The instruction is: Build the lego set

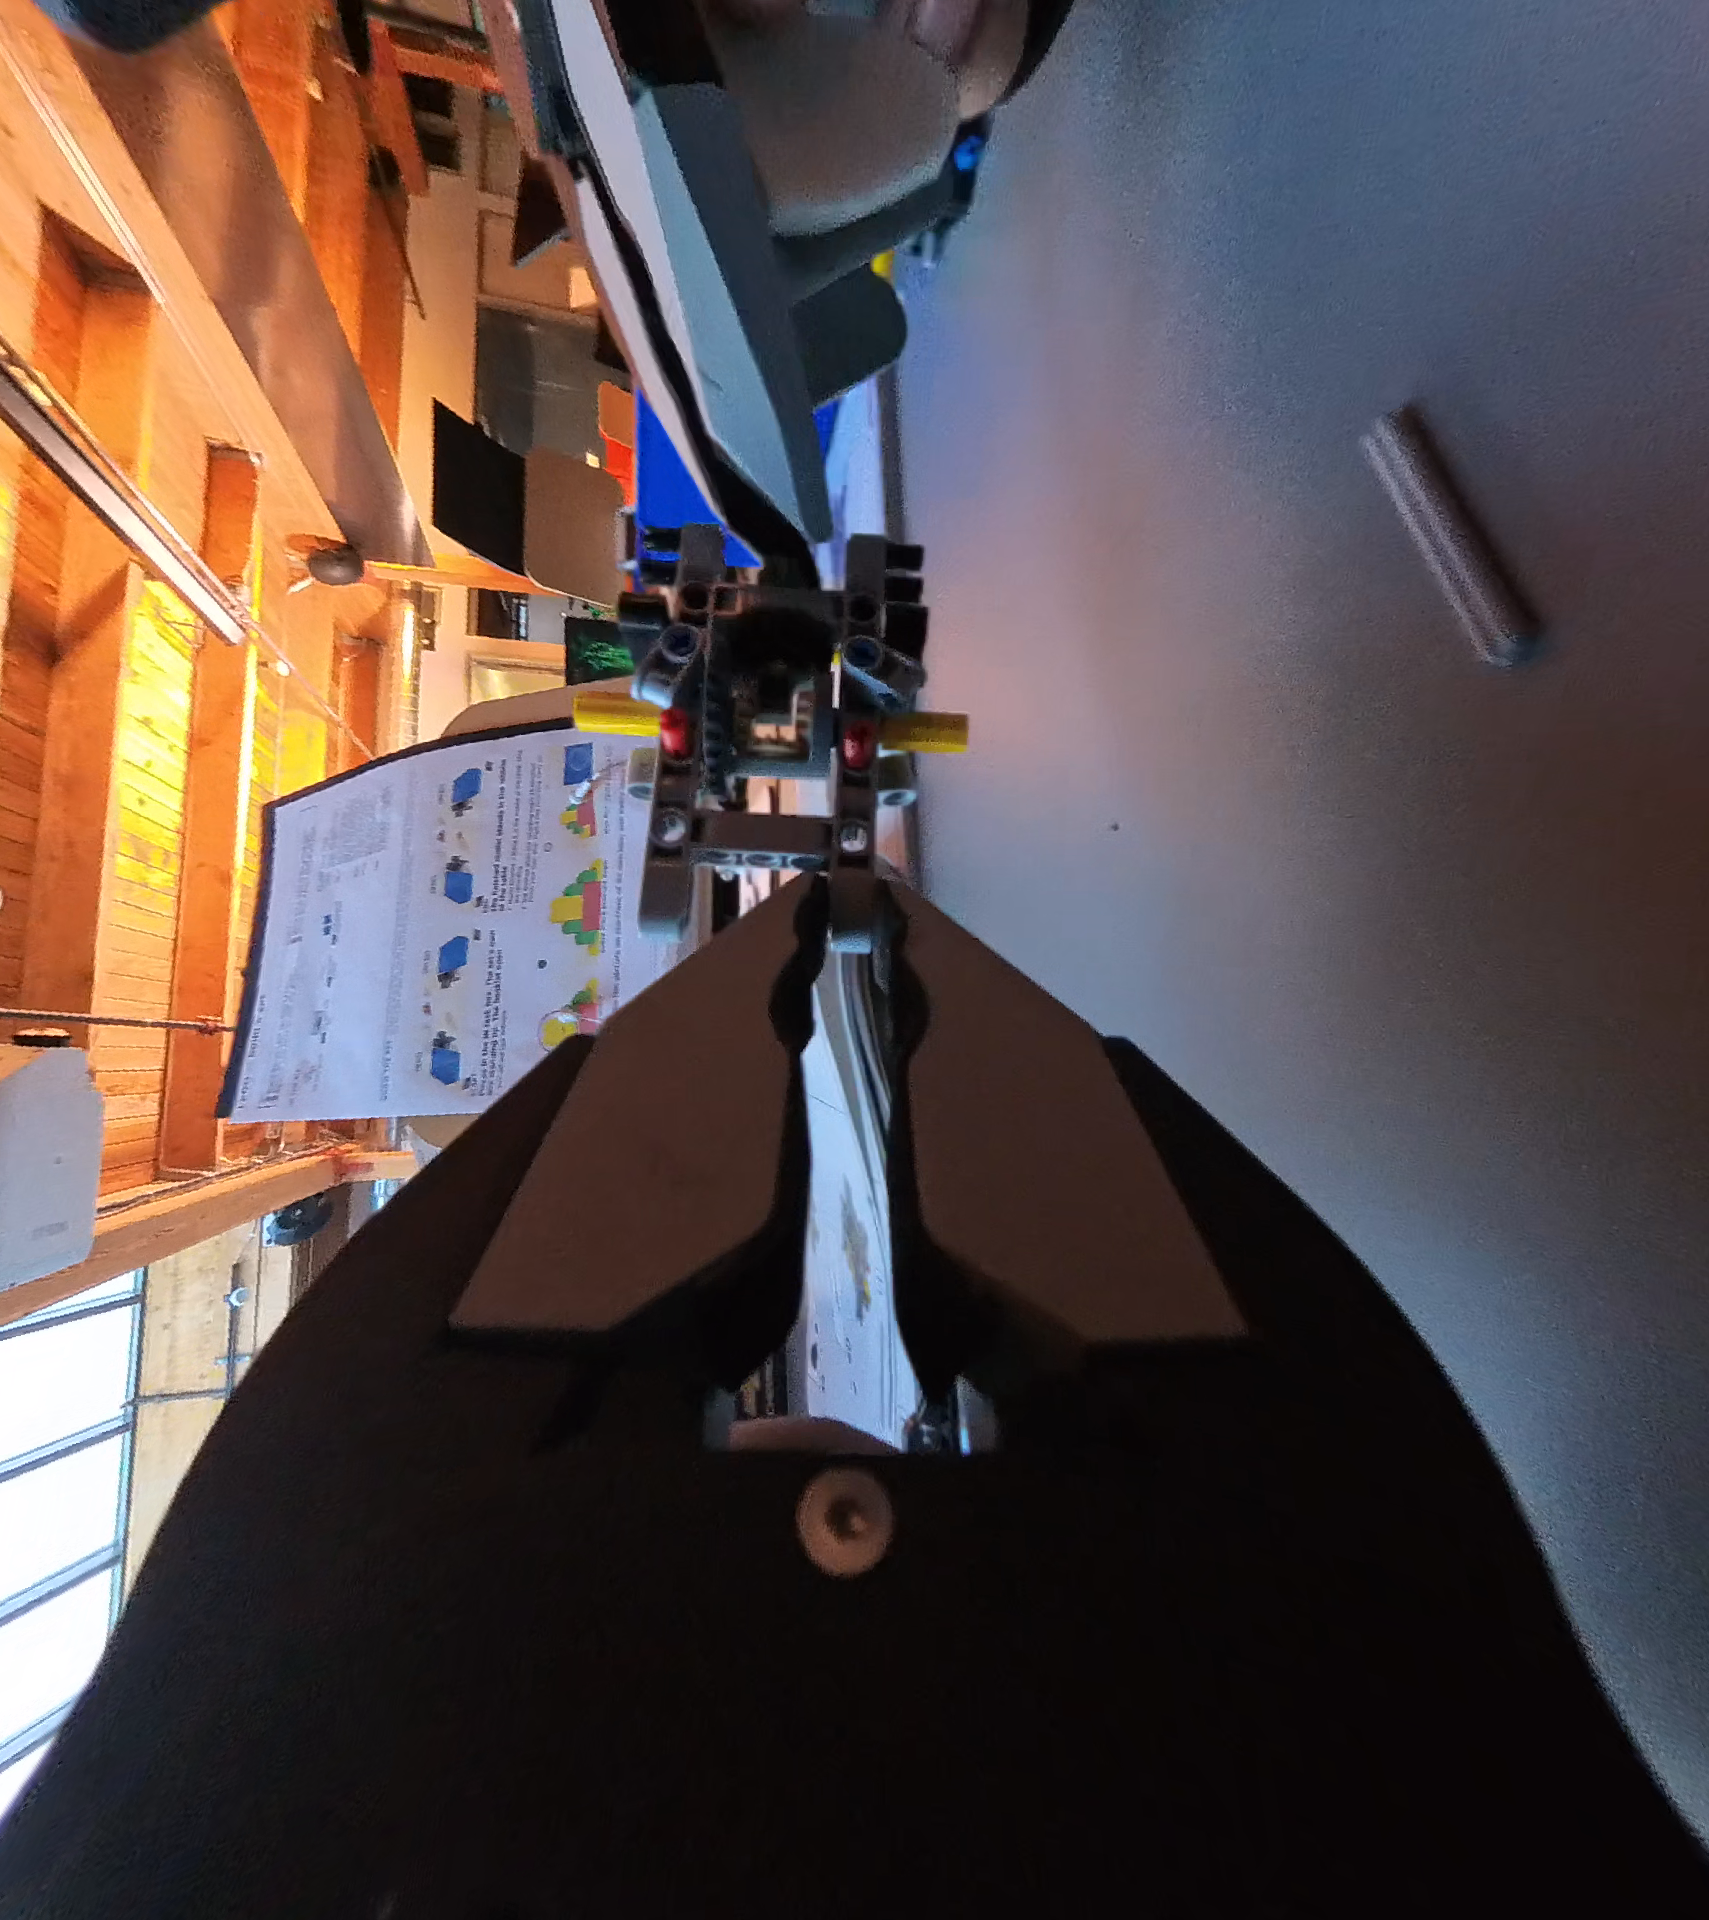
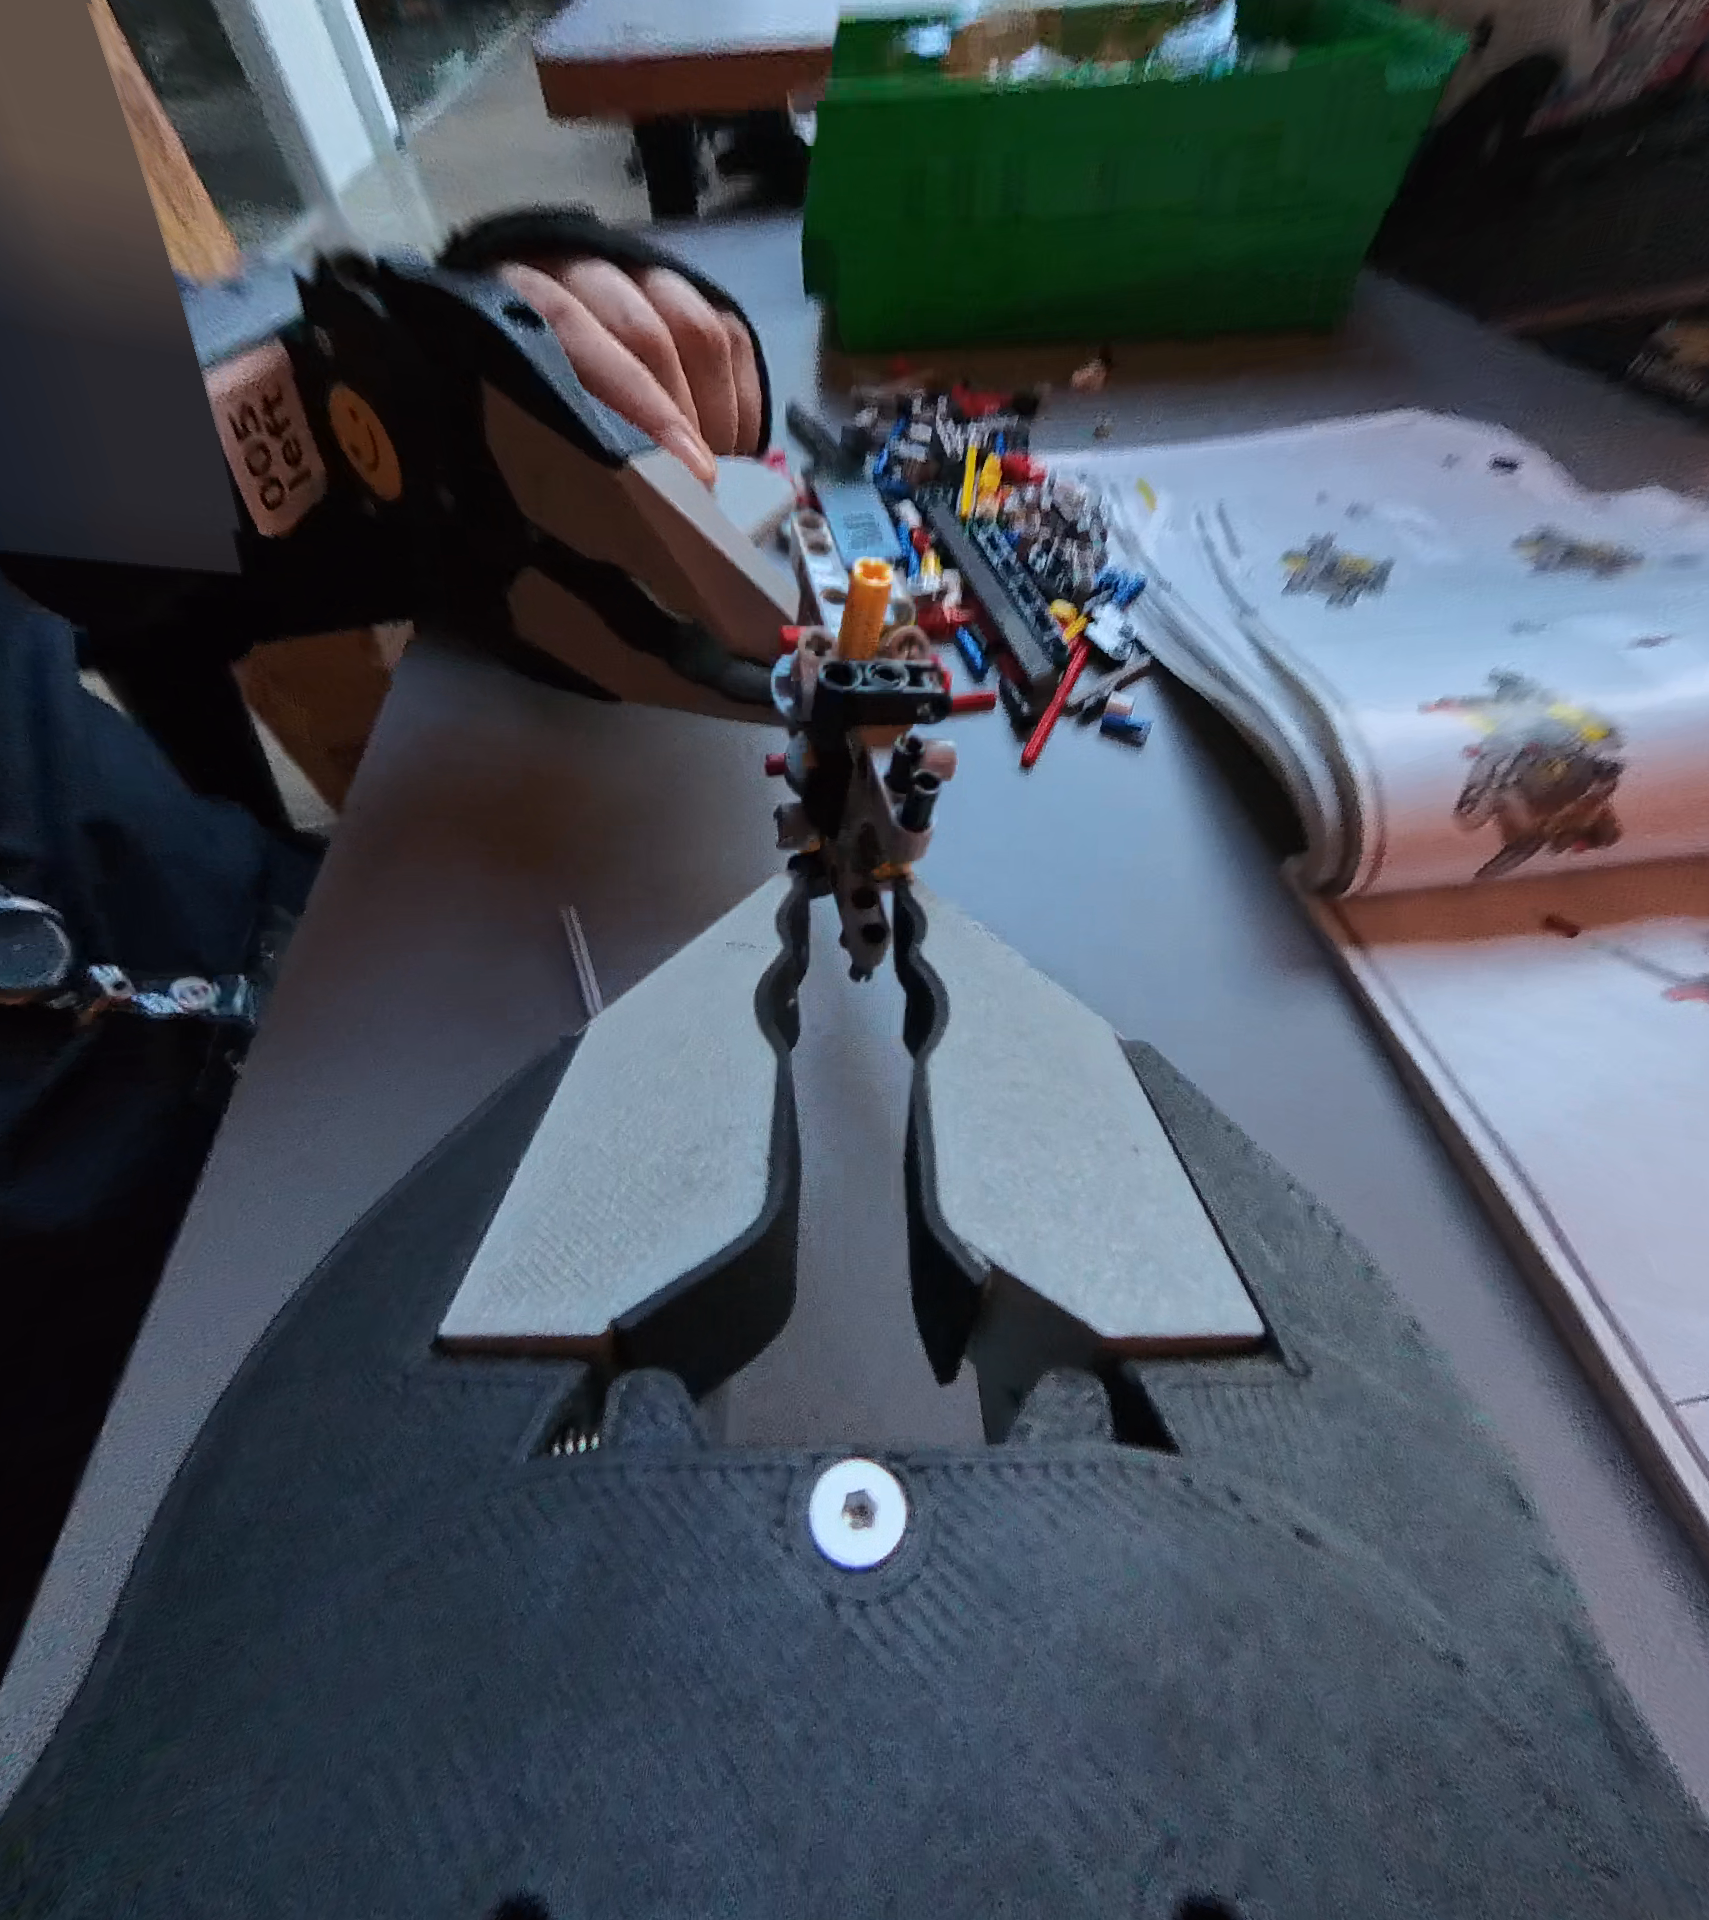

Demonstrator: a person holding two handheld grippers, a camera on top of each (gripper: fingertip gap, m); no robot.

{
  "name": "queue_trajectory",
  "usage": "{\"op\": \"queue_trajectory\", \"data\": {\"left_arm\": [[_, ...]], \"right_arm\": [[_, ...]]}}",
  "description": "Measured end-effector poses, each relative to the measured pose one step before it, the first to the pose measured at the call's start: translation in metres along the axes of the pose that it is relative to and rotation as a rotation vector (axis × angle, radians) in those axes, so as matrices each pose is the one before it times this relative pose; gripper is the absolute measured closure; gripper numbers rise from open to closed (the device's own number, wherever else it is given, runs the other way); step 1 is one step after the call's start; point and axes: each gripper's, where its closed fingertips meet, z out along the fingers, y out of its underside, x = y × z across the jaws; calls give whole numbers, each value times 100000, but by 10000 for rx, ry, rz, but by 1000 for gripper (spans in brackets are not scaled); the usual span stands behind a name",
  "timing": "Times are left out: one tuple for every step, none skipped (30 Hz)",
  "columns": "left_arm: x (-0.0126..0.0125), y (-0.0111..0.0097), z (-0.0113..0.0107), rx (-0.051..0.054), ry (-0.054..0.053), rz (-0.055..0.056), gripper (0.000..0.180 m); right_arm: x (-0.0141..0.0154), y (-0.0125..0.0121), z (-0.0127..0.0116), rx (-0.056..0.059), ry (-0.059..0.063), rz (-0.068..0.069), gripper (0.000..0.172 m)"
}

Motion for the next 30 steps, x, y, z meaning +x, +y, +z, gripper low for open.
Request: {"op": "queue_trajectory", "data": {"left_arm": [[-264,-128,-55,63,-122,-20,175],[-193,-138,-51,45,-116,40,176],[-139,-118,-43,33,-123,76,176],[-82,-119,-34,33,-82,72,176],[-45,-88,-14,25,-39,35,176],[-43,-84,0,33,-35,4,176],[-11,-81,-6,48,-24,-6,176],[83,-84,10,56,38,-20,176],[74,-20,24,16,19,-40,175],[-5,59,30,-26,-32,0,176],[-16,28,4,-3,-26,9,176],[64,-9,43,46,23,-90,176],[135,28,54,36,63,-149,176],[210,92,108,18,96,-162,175],[285,140,114,8,150,-252,175],[384,170,99,21,262,-445,174],[442,191,40,13,403,-613,173],[266,184,-39,8,419,-689,170],[-127,143,-78,18,210,-656,166],[-278,46,-149,92,99,-527,167],[-246,-9,-151,169,66,-479,164],[-181,106,-102,110,58,-425,162],[-171,257,4,-41,32,-324,161],[-98,217,75,-102,67,-275,161],[17,-29,61,-13,139,-305,159],[84,-247,26,86,174,-326,159],[41,-324,-14,114,155,-330,159],[-1,-257,-24,86,135,-325,159],[13,-184,-26,89,157,-325,159],[131,-79,6,67,251,-365,159]], "right_arm": [[30,-635,-305,387,-36,132,154],[13,-609,-282,363,-114,231,150],[-16,-505,-266,321,-142,202,149],[-56,-334,-214,215,-128,117,150],[-62,-244,-156,138,-73,43,151],[-68,-263,-98,143,-28,-5,152],[-100,-287,-66,158,-30,-15,155],[-159,-220,-53,111,-69,-30,162],[-277,-138,-36,59,-128,-86,167],[-241,-78,6,21,-93,-74,168],[-245,-33,19,-15,-87,-86,167],[-63,-14,18,-45,45,-133,167],[24,14,28,-71,153,-240,168],[60,46,61,-90,216,-331,168],[76,115,97,-118,240,-362,168],[79,163,124,-138,223,-326,167],[125,195,137,-155,237,-272,167],[249,260,99,-179,298,-267,167],[179,219,57,-138,229,-288,167],[95,125,5,-62,164,-261,167],[77,94,10,-38,131,-244,168],[50,83,24,-50,108,-214,168],[-2,79,51,-34,66,-181,168],[-44,72,93,-30,40,-155,168],[-73,129,110,-69,27,-154,168],[-91,146,126,-95,14,-128,168],[-140,123,111,-74,-29,-88,168],[-137,62,91,-41,-54,-62,168],[-91,-20,40,9,-24,-51,168],[-41,-84,-3,55,-20,-22,168]]}}
